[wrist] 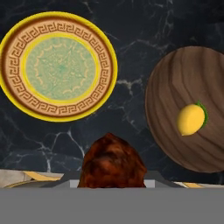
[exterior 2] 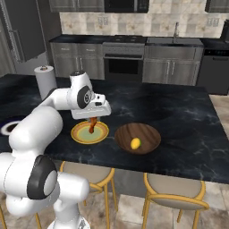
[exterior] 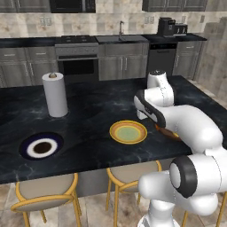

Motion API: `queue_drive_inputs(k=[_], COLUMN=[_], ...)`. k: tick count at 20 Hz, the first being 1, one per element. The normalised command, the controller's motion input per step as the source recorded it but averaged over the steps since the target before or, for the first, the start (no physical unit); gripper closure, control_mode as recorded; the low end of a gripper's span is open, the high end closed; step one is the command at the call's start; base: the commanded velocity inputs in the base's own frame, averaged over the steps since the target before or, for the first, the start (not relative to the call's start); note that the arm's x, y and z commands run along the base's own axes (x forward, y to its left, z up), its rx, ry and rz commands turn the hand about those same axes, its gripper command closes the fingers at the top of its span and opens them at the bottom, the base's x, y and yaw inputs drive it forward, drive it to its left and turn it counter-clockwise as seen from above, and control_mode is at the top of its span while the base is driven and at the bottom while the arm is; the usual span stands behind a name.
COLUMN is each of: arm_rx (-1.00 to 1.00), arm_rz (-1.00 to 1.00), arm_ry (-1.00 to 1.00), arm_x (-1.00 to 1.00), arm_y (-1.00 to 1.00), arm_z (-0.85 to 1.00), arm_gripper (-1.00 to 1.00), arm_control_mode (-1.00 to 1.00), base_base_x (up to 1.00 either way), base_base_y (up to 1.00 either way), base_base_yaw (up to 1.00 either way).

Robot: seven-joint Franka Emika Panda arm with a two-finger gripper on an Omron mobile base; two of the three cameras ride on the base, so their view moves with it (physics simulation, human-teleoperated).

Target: Pick the chicken drumstick and lemon from their plates and place them in the bowl. Then put the bowl in the fridge.

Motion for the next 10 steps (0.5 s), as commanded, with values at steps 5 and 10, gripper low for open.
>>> queue_drive_inputs(k=[5,10], arm_rx=[0.0,0.03], arm_rz=[-0.02,-0.08], arm_ry=[0.04,0.1], arm_x=[0.08,0.18], arm_y=[-0.24,-0.63], arm_z=[-0.07,-0.11], arm_gripper=[1.0,1.0], arm_control_mode=[-1.0,-1.0], base_base_x=[0.0,0.0], base_base_y=[0.0,0.0], base_base_yaw=[0.0,0.0])
